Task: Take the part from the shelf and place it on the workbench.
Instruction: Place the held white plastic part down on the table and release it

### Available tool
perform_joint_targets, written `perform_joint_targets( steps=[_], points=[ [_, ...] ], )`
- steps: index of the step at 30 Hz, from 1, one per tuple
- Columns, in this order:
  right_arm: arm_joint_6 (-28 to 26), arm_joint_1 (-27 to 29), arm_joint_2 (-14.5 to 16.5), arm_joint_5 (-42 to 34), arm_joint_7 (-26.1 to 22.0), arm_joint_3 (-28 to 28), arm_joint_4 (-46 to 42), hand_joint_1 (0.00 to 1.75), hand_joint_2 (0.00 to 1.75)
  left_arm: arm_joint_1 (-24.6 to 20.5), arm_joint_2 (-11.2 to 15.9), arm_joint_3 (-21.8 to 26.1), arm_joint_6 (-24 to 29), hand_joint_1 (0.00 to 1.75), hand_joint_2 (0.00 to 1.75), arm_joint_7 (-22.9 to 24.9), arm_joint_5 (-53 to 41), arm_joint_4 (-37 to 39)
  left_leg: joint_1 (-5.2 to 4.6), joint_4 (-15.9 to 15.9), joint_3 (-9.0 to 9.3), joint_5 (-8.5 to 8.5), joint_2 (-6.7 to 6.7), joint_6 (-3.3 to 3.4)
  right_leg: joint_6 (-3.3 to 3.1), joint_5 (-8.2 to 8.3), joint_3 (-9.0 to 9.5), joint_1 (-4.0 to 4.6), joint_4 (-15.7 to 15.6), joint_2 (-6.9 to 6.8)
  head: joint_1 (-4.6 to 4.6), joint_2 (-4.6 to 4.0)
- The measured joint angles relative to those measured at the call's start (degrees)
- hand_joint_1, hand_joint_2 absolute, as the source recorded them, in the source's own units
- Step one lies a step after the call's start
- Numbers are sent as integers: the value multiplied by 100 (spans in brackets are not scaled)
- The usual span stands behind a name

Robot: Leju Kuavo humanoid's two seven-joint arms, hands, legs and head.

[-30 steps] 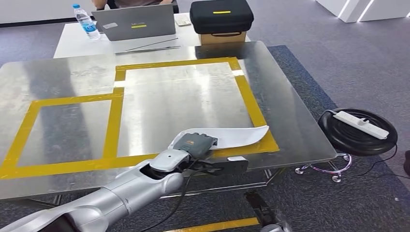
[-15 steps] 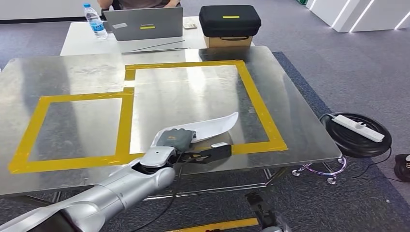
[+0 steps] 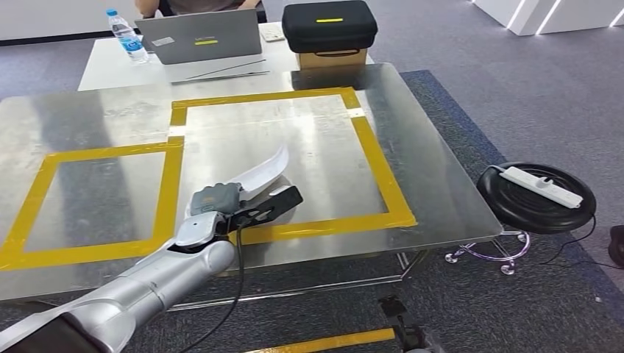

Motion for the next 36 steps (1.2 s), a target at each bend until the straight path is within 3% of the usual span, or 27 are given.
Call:
perform_joint_targets(
  steps=[1, 2, 5, 7, 10, 12, 14, 16, 17, 20, 22, 25, 26, 27, 29, 31, 32, 33, 35, 36],
  points=[
    [-1, 4, 0, -4, -1, -5, 0, 0, 0, 11, 32, 29, 26, 175, 175, 19, 10, 5, 0, 117, -66, 17, 0, 7, -2, 1, -4, 4, 1, 0, -2, 0],
    [-3, 7, 0, -8, -3, -10, 0, 0, 0, 16, 66, 64, 61, 175, 175, 35, 21, 9, -1, -17, -7, 153, 0, 23, -2, 1, -3, 8, 1, 4, -2, 0],
    [-11, 9, 0, -17, -16, -21, 0, 0, 0, -10, 168, 183, 158, 175, 175, 50, 42, 11, -16, -1166, 568, 690, 12, 106, 19, -4, 1, 28, 12, 21, -7, 0],
    [-18, 14, 0, -20, -25, -28, 0, 0, 0, -18, 220, 245, 225, 175, 175, 55, 40, 13, -35, -1555, 749, 767, 18, 147, 72, -5, -9, 43, 9, 26, -3, 0],
    [-27, 23, 1, -25, -33, -35, 0, 0, 0, -4, 312, 323, 301, 175, 175, 61, 35, 15, -29, -1621, 763, 792, 9, 225, 173, -26, -30, 32, 10, 16, 3, 0],
    [-31, 25, 0, -26, -36, -37, 0, 0, 0, -2, 352, 358, 315, 175, 175, 60, 34, 16, -2, -1651, 780, 817, 9, 277, 232, -242, -194, 27, 360, 3, 24, 0],
    [-32, 29, 0, -27, -37, -38, 0, 0, 0, 17, 375, 380, 318, 175, 175, 58, 33, 17, 0, -1651, 781, 814, 9, 293, 275, -609, -560, 22, 1142, -2, 47, 0],
    [-32, 40, 0, -31, -37, -40, 0, 0, 0, 43, 394, 397, 327, 175, 175, 63, 33, 19, 1, -1648, 783, 810, 8, 295, 298, -753, -827, 18, 1664, -3, 51, 0],
    [-33, 44, 0, -39, -40, -43, 0, 0, 0, 50, 408, 406, 372, 175, 175, 84, 33, 19, 3, -1646, 789, 806, 6, 290, 301, -646, -790, 15, 1570, -4, 51, 0],
    [-42, 44, 1, -69, -83, -60, 0, 0, 0, 66, 536, 463, 655, 175, 175, 142, 12, 20, 1, -1623, 818, 766, 2, 221, 297, -104, -216, -9, 408, 7, 56, 1],
    [-48, 56, 2, -77, -126, -80, 0, 0, 0, 90, 705, 498, 823, 175, 175, 143, -58, 33, -26, -1611, 815, 752, 4, 162, 229, -14, -16, -13, 26, 36, 51, 1],
    [-61, 95, 0, -77, -145, -106, 0, 0, 0, 184, 1017, 534, 982, 175, 175, 170, -135, 63, -18, -1617, 817, 737, 5, 91, 87, -10, -14, 2, 24, 50, 43, 0],
    [-62, 101, 0, -75, -145, -113, 0, 0, 0, 221, 1132, 552, 1025, 175, 175, 181, -143, 70, -9, -1523, 779, 663, 6, 62, 46, -5, -14, 0, 20, 50, 34, 0],
    [-63, 106, 0, -73, -146, -119, 0, 0, 0, 256, 1234, 572, 1061, 175, 175, 193, -150, 78, -3, -1313, 684, 527, 8, 33, 10, 1, -13, -6, 15, 48, 22, 0],
    [-60, 115, 0, -68, -152, -129, 0, 0, 0, 336, 1423, 594, 1113, 175, 175, 234, -183, 101, 1, -566, 328, 151, 9, -6, -35, -3, -19, -4, 13, 47, 1, 0],
    [-53, 124, 0, -63, -157, -141, 0, 0, 0, 428, 1597, 601, 1139, 175, 175, 286, -233, 126, 1, 20, 19, -19, 9, -9, -53, -10, -17, 3, 13, 50, -1, 0],
    [-49, 124, 0, -62, -159, -148, 0, 0, 0, 457, 1679, 603, 1148, 175, 175, 315, -251, 134, 1, 22, 3, 59, 9, 3, -57, -13, -10, 10, 14, 52, -1, 0],
    [-44, 120, 0, -61, -163, -153, 0, 0, 0, 473, 1758, 607, 1159, 175, 175, 339, -261, 139, -2, -200, 103, 230, 9, 24, -59, -16, 1, 16, 14, 56, 0, 0],
    [-36, 108, 4, -60, -172, -160, 0, 0, 0, 481, 1910, 628, 1185, 175, 175, 370, -260, 140, -26, -993, 504, 604, 28, 103, -50, -27, 26, 33, 18, 75, 1, 0],
    [-34, 105, 7, -60, -175, -163, 0, 0, 0, 483, 1982, 644, 1197, 175, 175, 376, -257, 140, -41, -1329, 677, 707, 42, 132, -32, -35, 32, 41, 21, 87, 1, 0]
  ],
)
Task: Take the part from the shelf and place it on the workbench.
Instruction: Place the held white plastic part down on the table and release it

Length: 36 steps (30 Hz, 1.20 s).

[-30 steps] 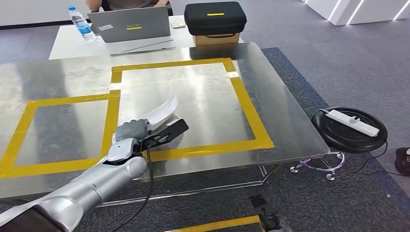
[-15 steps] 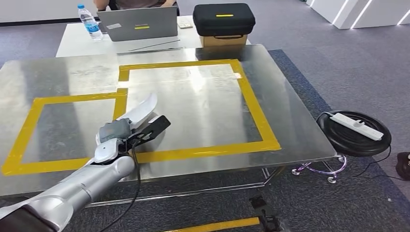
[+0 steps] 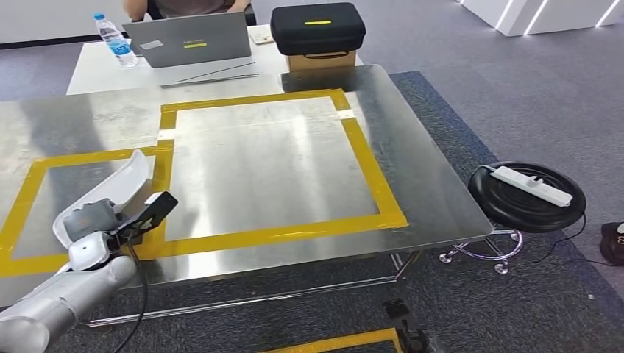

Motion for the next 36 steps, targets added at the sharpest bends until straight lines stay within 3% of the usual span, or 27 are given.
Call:
perform_joint_targets(
  steps=[2, 6, 9, 11, 13, 15, 16, 18, 20, 22, 23, 25, 26, 27, 28, 31, 33, 36],
  points=[
    [3, 5, 4, 2, -1, -9, 0, 0, 0, 16, 128, 44, 25, 175, 175, 12, 18, 1, -32, -315, 152, 42, 20, 36, 56, -12, 12, 5, -6, 13, 1, 0],
    [-5, 14, 4, -1, -14, -14, 0, 0, 0, 78, 352, 127, 97, 175, 175, 31, 78, 4, 3, -415, 231, 105, 17, 80, 166, -74, 4, -6, 43, -17, 7, 0],
    [-9, 17, 4, -1, -21, -14, 0, 0, 0, 89, 392, 143, 111, 175, 175, 32, 94, 7, 19, -432, 250, 115, 17, 85, 184, -120, -22, -3, 100, -37, 16, 0],
    [-9, 16, 4, -1, -25, -14, 0, 0, 0, 122, 437, 173, 137, 175, 175, 22, 110, 7, 24, -432, 253, 113, 23, 96, 205, -319, -167, -10, 431, -58, 34, 0],
    [-6, 27, 3, 1, -37, -16, 0, 0, 0, 213, 545, 282, 181, 175, 175, -134, 180, 7, 58, -419, 261, 104, 35, 75, 280, -481, -348, -41, 906, -86, 55, 0],
    [1, 28, 11, 5, -50, -18, 2, 0, 0, 278, 627, 384, 196, 175, 175, -301, 237, 7, 95, -369, 258, 78, 32, -15, 401, -307, -134, -98, 606, -77, 73, 0],
    [6, 19, 20, 8, -55, -18, 2, 0, 0, 285, 653, 407, 192, 175, 175, -316, 244, 7, 96, -332, 244, 60, 26, -60, 406, -207, 40, -125, 288, -49, 91, 1],
    [17, 9, 37, 13, -60, -20, 2, 0, 0, 318, 704, 448, 184, 175, 175, -326, 261, 8, 67, -311, 225, 60, 13, -114, 329, -190, 146, -146, 94, -4, 92, 1],
    [22, 9, 37, 16, -62, -24, 0, 0, 0, 367, 734, 484, 178, 175, 175, -332, 276, 11, 73, -332, 227, 83, 9, -138, 192, -173, 130, -145, 103, -8, 50, 0],
    [22, 0, 37, 22, -68, -29, -4, 0, 0, 395, 758, 516, 170, 175, 175, -367, 278, 14, 89, -151, 140, -58, 10, -173, 105, -155, 118, -134, 97, -24, 31, 0],
    [23, -7, 35, 31, -69, -32, -7, 0, 0, 404, 763, 531, 155, 175, 175, -416, 277, 15, 92, 110, 15, -219, 12, -186, 72, -145, 110, -129, 90, -33, 19, 0],
    [40, -11, 33, 66, -62, -36, -11, 0, 0, 417, 763, 567, 80, 175, 175, -589, 280, 17, 90, 939, -401, -608, 13, -188, 36, -138, 91, -111, 84, -51, -3, 0],
    [52, -8, 32, 85, -53, -36, -11, 0, 0, 414, 760, 591, 20, 175, 175, -697, 286, 17, 87, 1269, -573, -706, 13, -177, 26, -141, 88, -100, 83, -63, -8, 0],
    [65, -6, 32, 103, -44, -35, -11, 0, 0, 401, 756, 618, -48, 175, 175, -800, 293, 17, 82, 1422, -662, -699, 13, -156, 18, -145, 92, -87, 83, -76, -9, 0],
    [73, -8, 31, 116, -38, -34, -11, 0, 0, 381, 752, 646, -115, 175, 175, -888, 301, 17, 75, 1325, -626, -577, 13, -125, 13, -149, 102, -75, 82, -89, -9, 0],
    [85, -48, 32, 137, -34, -27, -11, 0, 0, 284, 742, 711, -266, 175, 175, -1039, 306, 15, 2, 200, -64, -56, 14, 39, 28, -164, 130, -51, 82, -124, -12, 0],
    [91, -78, 33, 149, -34, -19, -11, 0, 0, 229, 717, 739, -345, 175, 175, -1097, 306, 15, -49, -251, 166, 28, 24, 69, 75, -178, 124, -46, 72, -155, -13, 0],
    [104, -102, 33, 164, -34, -14, -13, 0, 0, 192, 650, 763, -448, 175, 175, -1178, 305, 13, -44, -368, 215, 72, 10, 66, 178, -209, 144, -59, 63, -195, -13, 0]
  ],
)
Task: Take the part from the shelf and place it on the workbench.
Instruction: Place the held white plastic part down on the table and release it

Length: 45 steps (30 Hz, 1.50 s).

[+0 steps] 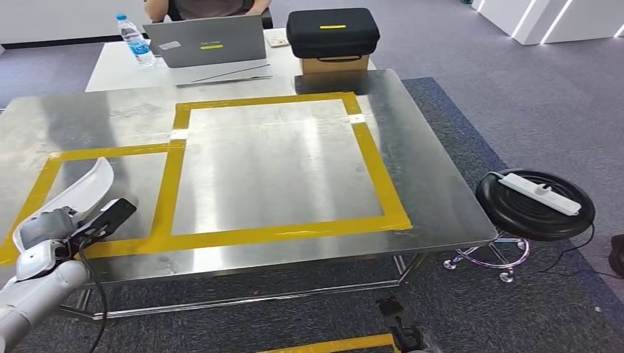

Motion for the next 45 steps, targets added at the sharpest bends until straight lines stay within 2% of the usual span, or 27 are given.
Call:
perform_joint_targets(
  steps=[2, 4, 5, 6, 7, 8, 10, 11, 14, 16, 18, 20, 21, 22, 23, 25, 27, 31, 33, 35, 36, 37, 38, 40, 41, 43, 45],
  points=[
    [1, -11, -1, 3, 0, 1, -2, 0, 0, -24, -59, 2, -48, 175, 175, -15, -3, -2, 33, -58, 26, 65, -5, 43, 56, -234, -114, 3, 330, 14, 13, 0],
    [2, -9, -3, 4, 0, 1, -1, 0, 0, -33, -112, 3, -69, 175, 175, -33, -10, -2, 40, -63, 1, 88, -4, 69, 93, -640, -432, 5, 1040, 31, 26, 0],
    [3, -3, -4, 5, 0, 1, -1, 0, 0, -32, -131, 4, -74, 131, 175, -43, -13, -2, 41, -62, -19, 98, -4, 72, 108, -784, -579, 3, 1359, 33, 29, 0],
    [3, 2, -7, 7, 0, 0, -1, 0, 0, -32, -141, 6, -83, 87, 175, -47, -16, -2, 45, -59, -39, 111, -5, 69, 120, -824, -644, 1, 1512, 33, 29, 0],
    [4, 5, -9, 9, 2, 0, -1, 0, 0, -32, -147, 8, -100, 44, 175, -42, -19, -2, 53, -54, -56, 126, -5, 55, 132, -751, -594, -4, 1441, 33, 28, 0],
    [7, 6, -11, 14, 4, 1, -2, 0, 0, -28, -150, 11, -125, 0, 175, -28, -21, -1, 68, -43, -71, 142, -4, 29, 147, -587, -426, -12, 1146, 31, 27, 0],
    [16, -1, -9, 28, 11, 4, -1, 0, 0, -13, -144, 33, -177, 0, 175, -2, -19, 0, 79, 12, -108, 156, -5, -51, 181, -258, 8, -39, 349, 29, 38, 0],
    [22, -5, -6, 32, 14, 5, -1, 0, 0, 6, -135, 51, -190, 0, 175, -10, -14, 1, 74, 40, -128, 155, -5, -91, 153, -165, 136, -48, 93, 38, 34, 0],
    [29, 0, -4, 29, 16, 5, -3, 0, 0, 80, -112, 117, -169, 0, 175, -126, -15, 2, 63, 32, -164, 190, -3, -181, -24, -87, 141, -32, -12, 70, -8, 0],
    [17, 6, -8, 13, 12, 3, -3, 0, 0, 102, -110, 158, -138, 0, 175, -204, -53, 2, 82, 107, -221, 138, -2, -238, -101, -41, 129, -29, -22, 67, -22, 0],
    [0, 7, -12, -15, 3, 0, -3, 0, 0, 107, -128, 184, -102, 0, 175, -268, -124, 2, 91, 630, -469, -183, -1, -281, -148, -16, 108, -34, -31, 62, -36, 0],
    [-14, 18, -15, -47, -7, -2, -3, 0, 0, 110, -160, 197, -68, 0, 175, -315, -187, 2, 93, 1445, -861, -546, -1, -300, -161, -13, 86, -32, -31, 61, -41, 0],
    [-18, 27, -17, -60, -11, -4, -3, 0, 0, 107, -175, 201, -60, 0, 175, -330, -210, 1, 93, 1700, -987, -606, -1, -298, -162, -15, 83, -32, -31, 61, -41, 0],
    [-22, 34, -19, -69, -16, -7, -3, 0, 0, 100, -190, 205, -56, 0, 175, -348, -231, 0, 93, 1737, -1009, -551, -1, -289, -160, -18, 87, -32, -31, 63, -41, 0],
    [-25, 36, -21, -75, -22, -10, -3, 0, 0, 88, -203, 210, -50, 0, 175, -374, -254, -3, 93, 1524, -908, -391, -1, -272, -156, -23, 96, -33, -31, 66, -42, 0],
    [-33, 32, -22, -91, -37, -14, -3, 0, 0, 51, -230, 221, -27, 0, 175, -454, -321, -14, 89, 725, -502, -30, -2, -229, -125, -42, 110, -26, -29, 70, -45, 0],
    [-43, 25, -22, -109, -53, -19, -3, 0, 0, 16, -270, 231, -12, 0, 175, -536, -389, -37, 80, 180, -227, 103, -3, -191, -70, -66, 92, -6, -36, 71, -42, 0],
    [-53, 28, -25, -126, -80, -24, -3, 0, 0, -29, -359, 261, 37, 0, 175, -685, -477, -92, 80, 62, -180, 100, 2, -61, 64, -114, 93, -12, -46, 67, -37, -1],
    [-55, 32, -27, -138, -92, -24, -3, 0, 0, -49, -407, 306, 127, 0, 175, -852, -502, -133, 99, 39, -168, 113, 14, 2, 107, -370, -114, -6, 397, 66, -23, -1],
    [-64, 60, -31, -164, -120, -26, -3, 0, 0, -66, -455, 394, 286, 0, 175, -1232, -462, -197, 88, 41, -173, 104, 21, 36, 128, -722, -531, 3, 1188, 67, -15, 0],
    [-73, 84, -34, -184, -143, -32, -3, 0, 0, -90, -481, 462, 391, 0, 175, -1510, -421, -261, 81, 43, -175, 99, 17, 46, 131, -799, -704, 6, 1482, 67, -16, 0],
    [-87, 106, -38, -205, -170, -41, -3, 0, 0, -137, -510, 556, 496, 0, 175, -1817, -363, -361, 75, 47, -174, 94, 9, 54, 126, -746, -781, 12, 1557, 67, -13, 0],
    [-104, 121, -43, -227, -199, -51, -3, 0, 0, -203, -535, 672, 582, 0, 175, -2101, -306, -504, 71, 54, -169, 88, -1, 56, 110, -577, -750, 18, 1397, 66, -14, 0],
    [-144, 132, -56, -267, -248, -73, -3, 0, 0, -369, -566, 951, 668, 0, 175, -2502, -229, -880, 66, 69, -150, 64, -15, 40, 59, -89, -461, 40, 609, 50, -12, 0],
    [-158, 138, -61, -279, -266, -84, -2, 0, 0, -441, -571, 1100, 681, 0, 175, -2613, -222, -1084, 53, 85, -146, 48, -16, 19, 30, 85, -314, 50, 258, 40, -15, 0],
    [-175, 164, -67, -290, -285, -106, -1, 0, 0, -531, -572, 1361, 673, 0, 175, -2704, -246, -1444, 31, 97, -146, 31, -4, -24, -18, 212, -184, 71, -58, 34, -21, 0],
    [-187, 195, -71, -301, -296, -127, -1, 0, 0, -534, -573, 1565, 664, 0, 175, -2802, -270, -1765, 30, 88, -151, 21, 12, -74, -71, 225, -181, 70, -82, 54, -23, 0]
  ],
)
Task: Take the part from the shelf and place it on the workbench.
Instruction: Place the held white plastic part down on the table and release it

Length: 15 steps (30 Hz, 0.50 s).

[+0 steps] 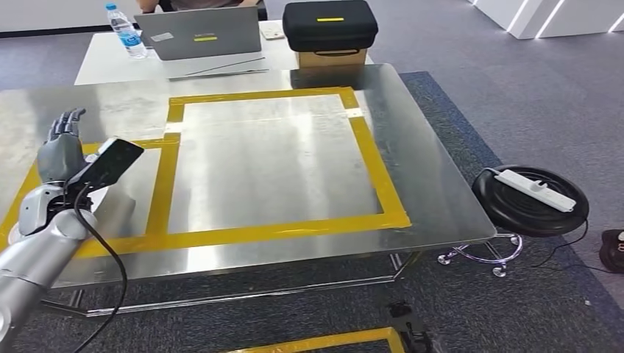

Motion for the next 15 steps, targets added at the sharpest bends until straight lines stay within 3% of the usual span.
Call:
perform_joint_targets(
  steps=[2, 3, 5, 6, 7, 8, 11, 13, 15],
  points=[
    [-25, 13, -4, -18, -25, -24, 0, 0, 0, 71, -1, 203, -14, 0, 175, -222, -4, -385, 9, 140, -69, -126, 1, -68, -58, 22, 8, -26, -37, 13, -14, 0],
    [-40, 15, -5, -33, -45, -37, 0, 0, 0, 144, 0, 320, -49, 0, 175, -350, 21, -626, 18, 381, -182, -277, -1, -103, -79, 28, 15, -44, -54, 17, -21, 0],
    [-70, 33, -6, -68, -91, -69, 0, 0, 0, 425, 7, 584, -183, 0, 175, -573, 156, -1260, 46, 1161, -557, -649, -3, -162, -102, 18, 17, -58, -57, 32, -37, 0],
    [-81, 50, -8, -81, -110, -90, 0, 0, 0, 615, 10, 707, -259, 0, 175, -641, 234, -1606, 63, 1496, -732, -756, -3, -183, -105, 9, 21, -66, -56, 43, -37, 0],
    [-91, 69, -9, -91, -126, -109, 0, 0, 0, 807, 14, 818, -322, 0, 175, -680, 297, -1947, 80, 1660, -833, -753, -3, -200, -100, -2, 28, -75, -54, 55, -38, 0],
    [-97, 84, -11, -97, -137, -126, 0, 0, 0, 970, 16, 916, -363, 0, 175, -707, 348, -2256, 99, 1590, -823, -630, -2, -214, -87, -14, 38, -85, -50, 66, -37, 0],
    [-123, 106, -16, -123, -166, -169, 0, 0, 0, 1373, 15, 1179, -412, 0, 175, -977, 588, -3114, 158, 520, -338, -30, -2, -264, 8, -79, 75, -104, -20, 96, -46, -1],
    [-153, 120, -23, -151, -199, -206, 0, 0, 0, 1761, 0, 1321, -421, 0, 175, -1278, 837, -3751, 164, 103, -130, 43, -13, -210, 81, -118, 80, -89, -7, 118, -42, -1],
    [-177, 153, -26, -176, -243, -255, 0, 0, 0, 2272, -41, 1431, -433, 0, 175, -1582, 1142, -4455, 150, 75, -105, -20, -20, -93, 142, -139, 99, -95, -35, 127, -26, 0]
  ],
)
